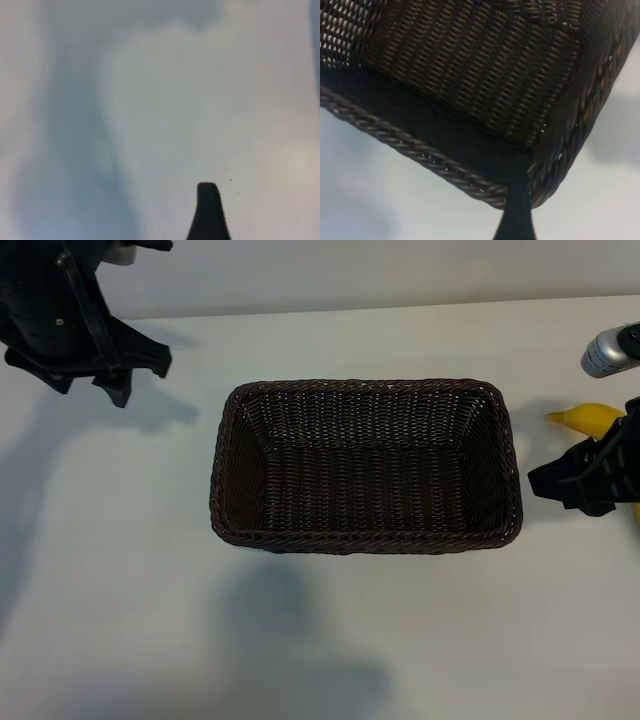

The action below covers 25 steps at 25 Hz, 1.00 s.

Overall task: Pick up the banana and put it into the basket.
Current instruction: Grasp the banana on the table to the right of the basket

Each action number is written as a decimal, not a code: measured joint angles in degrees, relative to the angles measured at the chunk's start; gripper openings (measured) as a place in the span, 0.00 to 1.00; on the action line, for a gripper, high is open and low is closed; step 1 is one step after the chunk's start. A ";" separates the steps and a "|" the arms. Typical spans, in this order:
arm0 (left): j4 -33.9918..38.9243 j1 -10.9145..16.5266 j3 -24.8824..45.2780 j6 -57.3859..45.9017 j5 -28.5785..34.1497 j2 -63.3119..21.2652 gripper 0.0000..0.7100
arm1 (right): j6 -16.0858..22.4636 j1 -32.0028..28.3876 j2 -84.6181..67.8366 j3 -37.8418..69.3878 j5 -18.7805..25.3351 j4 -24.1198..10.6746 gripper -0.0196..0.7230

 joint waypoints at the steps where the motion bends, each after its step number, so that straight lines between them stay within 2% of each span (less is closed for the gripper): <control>1: 0.00 0.88 0.00 0.00 0.00 0.00 0.79 | 0.00 0.00 0.00 0.00 -0.03 0.00 0.84; 3: 0.00 3.00 0.00 0.00 0.00 0.00 0.79 | 0.05 0.00 0.00 0.00 0.04 0.00 0.84; 9: -5.14 13.09 0.00 3.26 0.00 0.00 0.79 | 0.18 0.00 0.00 0.00 0.10 0.00 0.84; 11: -5.66 14.69 0.00 3.86 0.02 0.00 0.79 | 0.18 0.00 0.00 0.00 0.15 0.00 0.84; 17: -6.24 15.04 0.00 4.14 0.02 -1.38 0.79 | 0.18 0.00 0.00 0.00 0.15 0.00 0.84; 25: -5.63 15.04 0.00 4.14 0.07 -10.44 0.79 | 0.18 0.00 0.00 0.00 0.15 0.00 0.84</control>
